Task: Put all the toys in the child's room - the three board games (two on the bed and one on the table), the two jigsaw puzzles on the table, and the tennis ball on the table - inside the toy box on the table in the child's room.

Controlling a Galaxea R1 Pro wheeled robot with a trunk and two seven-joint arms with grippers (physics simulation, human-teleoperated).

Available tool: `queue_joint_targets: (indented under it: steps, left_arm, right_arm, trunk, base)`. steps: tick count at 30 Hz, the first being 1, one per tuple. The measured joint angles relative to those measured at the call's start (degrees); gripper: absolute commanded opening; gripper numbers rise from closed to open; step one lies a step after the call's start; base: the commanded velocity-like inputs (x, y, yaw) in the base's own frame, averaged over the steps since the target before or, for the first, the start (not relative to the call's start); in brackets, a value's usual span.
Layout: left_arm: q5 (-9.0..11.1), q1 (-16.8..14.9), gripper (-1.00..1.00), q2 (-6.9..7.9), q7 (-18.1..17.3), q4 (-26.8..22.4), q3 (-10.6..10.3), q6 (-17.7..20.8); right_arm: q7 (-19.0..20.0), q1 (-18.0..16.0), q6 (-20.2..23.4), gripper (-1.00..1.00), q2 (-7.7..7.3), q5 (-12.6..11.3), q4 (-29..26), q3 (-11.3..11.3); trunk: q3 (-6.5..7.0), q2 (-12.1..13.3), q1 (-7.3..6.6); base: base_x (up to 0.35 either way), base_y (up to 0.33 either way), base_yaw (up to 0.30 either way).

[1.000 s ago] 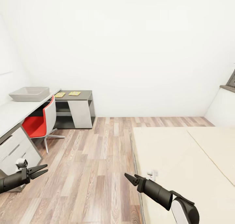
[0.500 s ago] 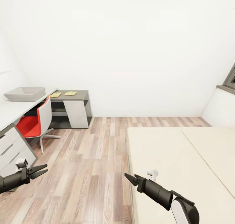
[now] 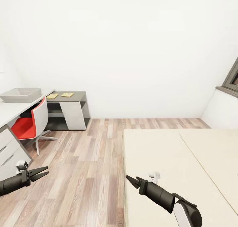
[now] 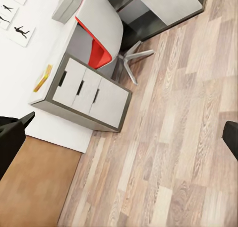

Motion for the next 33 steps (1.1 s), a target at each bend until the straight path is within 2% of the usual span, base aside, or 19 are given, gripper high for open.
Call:
queue_joint_targets:
  steps: [33]
  left_arm:
    - [0.0, 0.0, 1.0, -0.03, 0.0, 0.0, 0.0, 0.0]
  right_arm:
    - [0.1, 0.0, 0.1, 1.0, -0.06, 0.0, 0.0, 0.0]
  trunk:
    - [0.0, 0.0, 0.0]
  base:
    - [0.0, -0.234, 0.0]
